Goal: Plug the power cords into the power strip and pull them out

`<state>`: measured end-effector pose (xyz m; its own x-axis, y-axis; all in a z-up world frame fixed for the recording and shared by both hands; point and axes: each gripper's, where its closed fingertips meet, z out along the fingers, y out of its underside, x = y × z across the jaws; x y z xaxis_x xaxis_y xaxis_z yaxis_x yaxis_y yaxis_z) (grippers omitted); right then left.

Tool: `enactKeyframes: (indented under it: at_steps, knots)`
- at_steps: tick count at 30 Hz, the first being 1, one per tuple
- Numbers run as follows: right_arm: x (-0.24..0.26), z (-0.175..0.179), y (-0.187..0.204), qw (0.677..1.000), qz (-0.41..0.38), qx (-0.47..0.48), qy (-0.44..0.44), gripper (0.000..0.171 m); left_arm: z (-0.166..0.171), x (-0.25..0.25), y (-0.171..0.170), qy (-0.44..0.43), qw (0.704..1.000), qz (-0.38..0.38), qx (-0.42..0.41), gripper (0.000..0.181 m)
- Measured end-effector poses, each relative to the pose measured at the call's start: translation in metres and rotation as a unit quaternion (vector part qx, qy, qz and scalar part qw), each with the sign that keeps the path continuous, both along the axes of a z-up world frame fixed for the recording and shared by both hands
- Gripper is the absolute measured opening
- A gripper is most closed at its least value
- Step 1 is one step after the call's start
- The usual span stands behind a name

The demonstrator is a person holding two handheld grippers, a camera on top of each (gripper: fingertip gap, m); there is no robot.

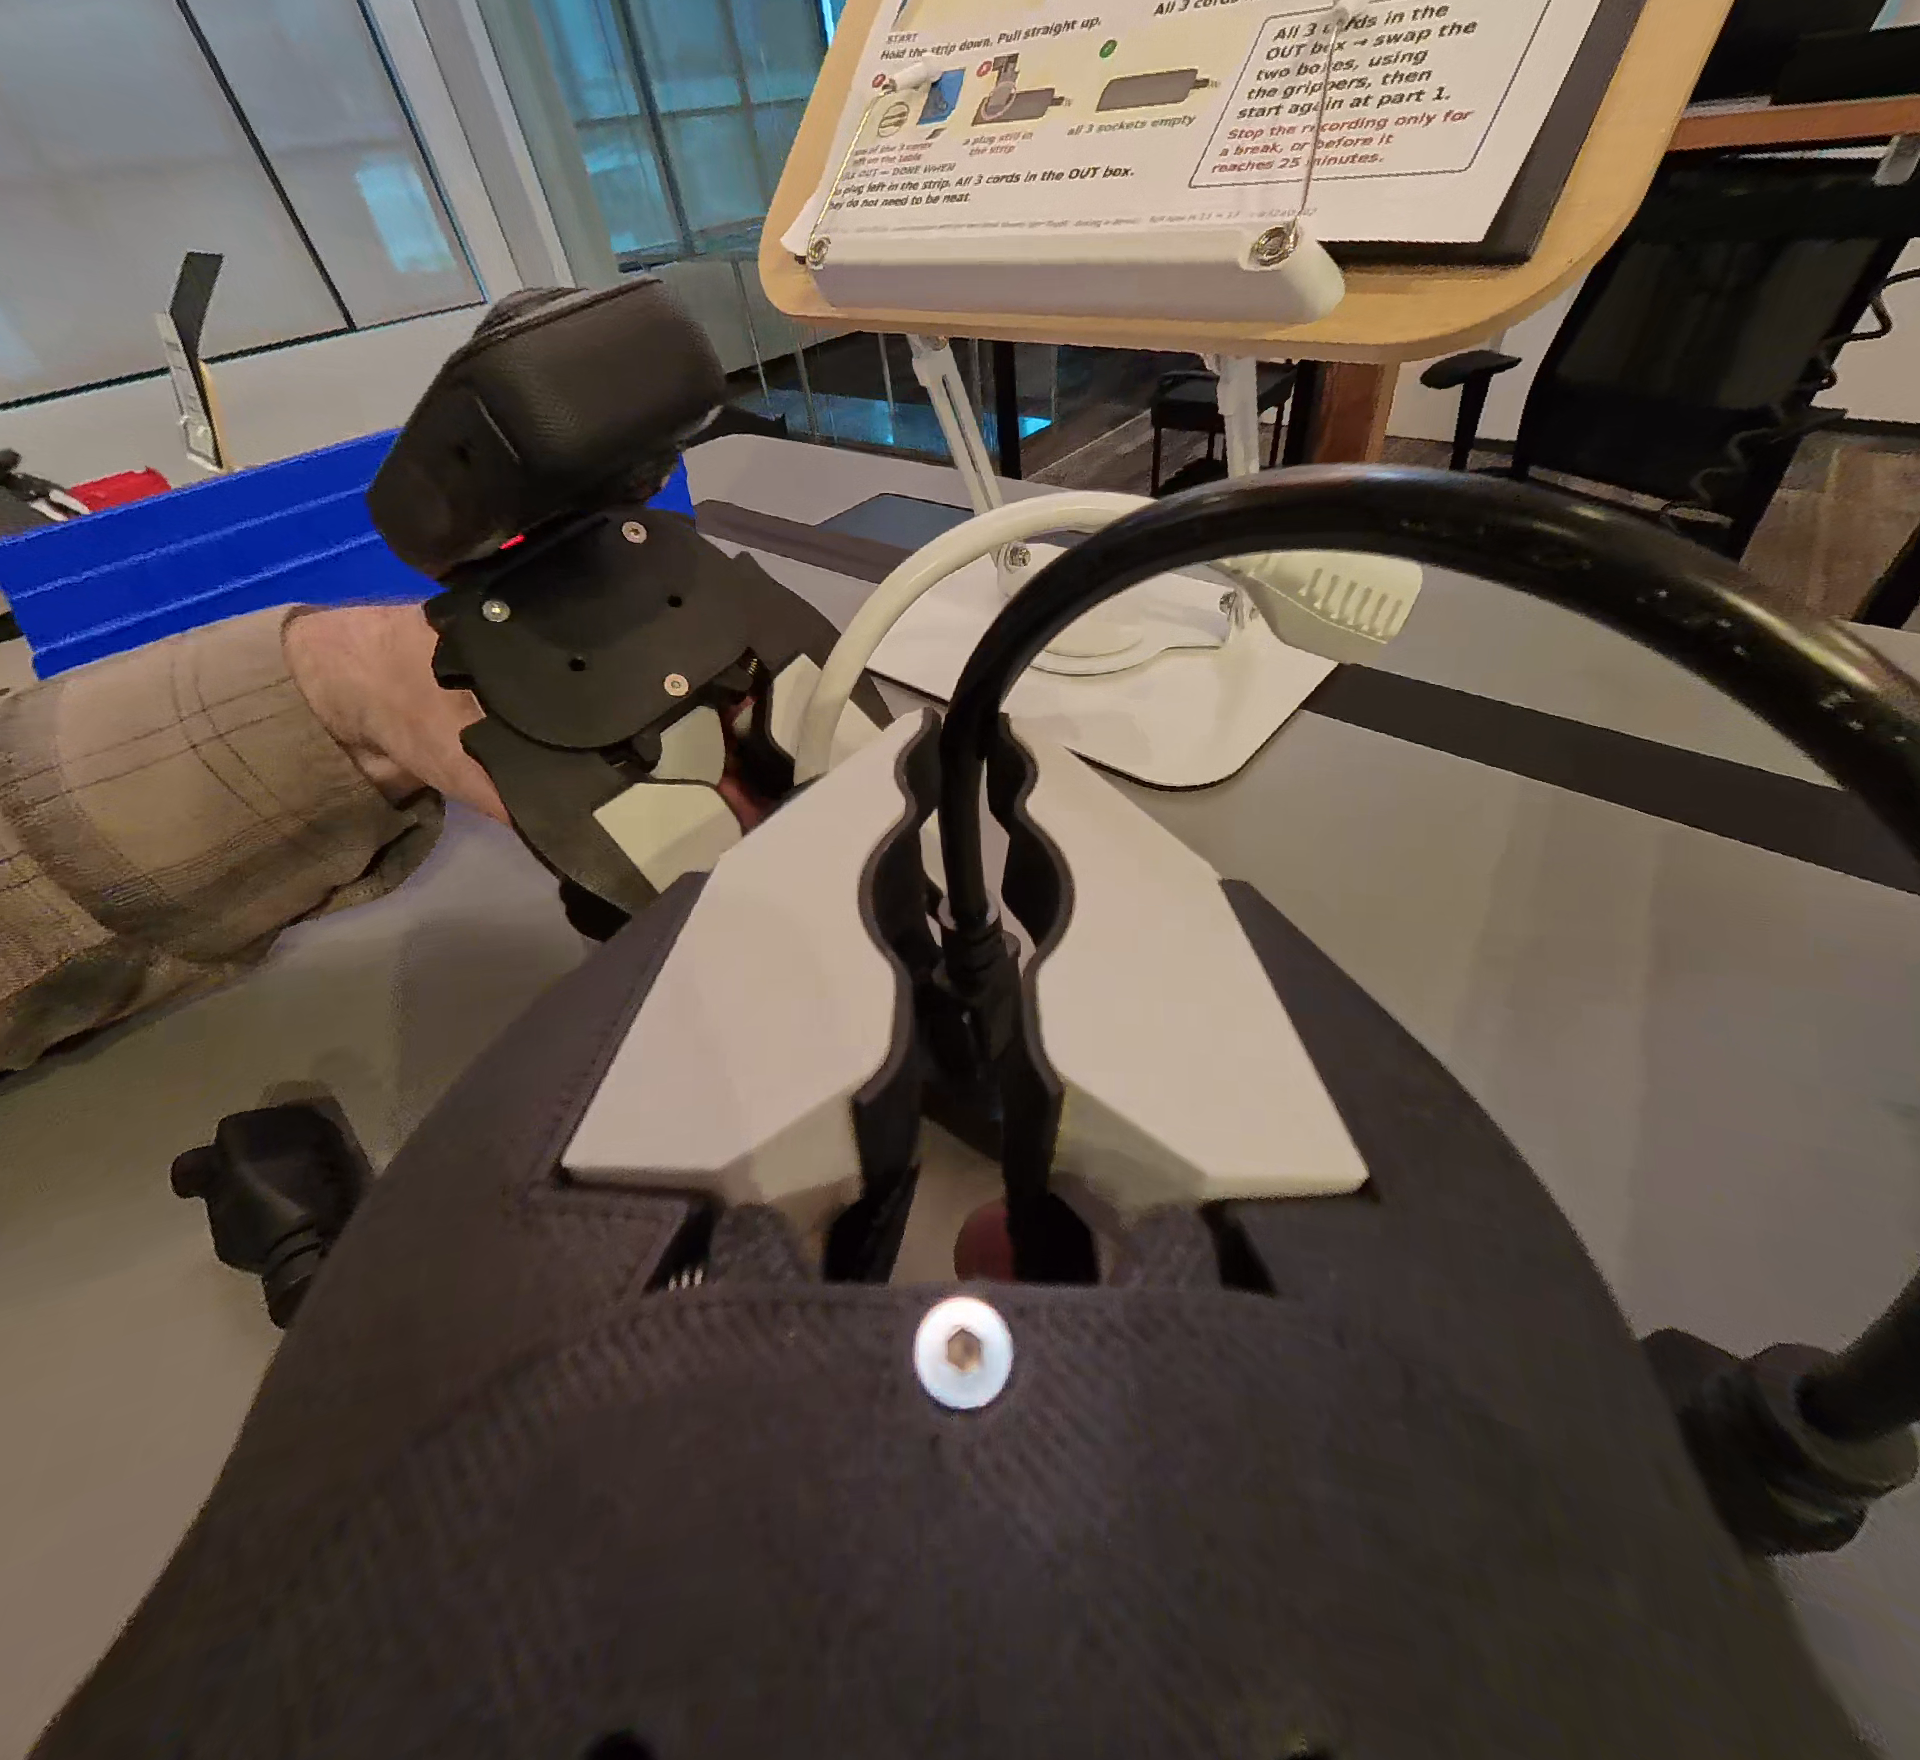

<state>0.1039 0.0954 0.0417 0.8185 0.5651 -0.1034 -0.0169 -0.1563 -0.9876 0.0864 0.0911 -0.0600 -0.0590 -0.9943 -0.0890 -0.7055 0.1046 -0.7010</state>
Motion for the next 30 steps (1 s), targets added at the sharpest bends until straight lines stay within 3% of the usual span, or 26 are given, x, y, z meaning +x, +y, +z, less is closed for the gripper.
enactKeyframes:
  at_steps: [6, 14, 18, 23, 25, 27, 30]
  knots:
    - [-0.001, -0.001, -0.008, 1.000, 0.002, -0.001, -0.004, 0.006, -0.002, 0.002, -0.005, -0.019, 1.000, -0.015, -0.012, 0.027]
    - [0.010, -0.008, -0.017, 0.988, 0.101, -0.048, -0.104, 0.019, -0.002, 0.002, -0.005, -0.031, 0.999, -0.018, -0.010, 0.027]
    - [0.017, -0.036, -0.029, 0.956, 0.157, -0.095, -0.227, 0.023, -0.002, 0.002, -0.005, -0.028, 0.999, -0.018, -0.002, 0.027]
    - [0.003, -0.082, -0.025, 0.923, 0.203, -0.135, -0.296, 0.035, -0.002, 0.001, -0.006, -0.025, 0.999, -0.024, 0.000, 0.027]
    - [0.000, -0.095, -0.016, 0.916, 0.205, -0.139, -0.314, 0.034, -0.002, 0.000, -0.007, -0.024, 0.999, -0.028, 0.000, 0.027]
    - [-0.003, -0.102, -0.013, 0.909, 0.219, -0.142, -0.324, 0.021, -0.001, -0.002, -0.007, -0.023, 0.999, -0.033, 0.003, 0.027]
    - [-0.007, -0.102, -0.016, 0.907, 0.230, -0.144, -0.321, 0.019, -0.001, -0.006, -0.008, -0.020, 0.999, -0.042, 0.003, 0.028]
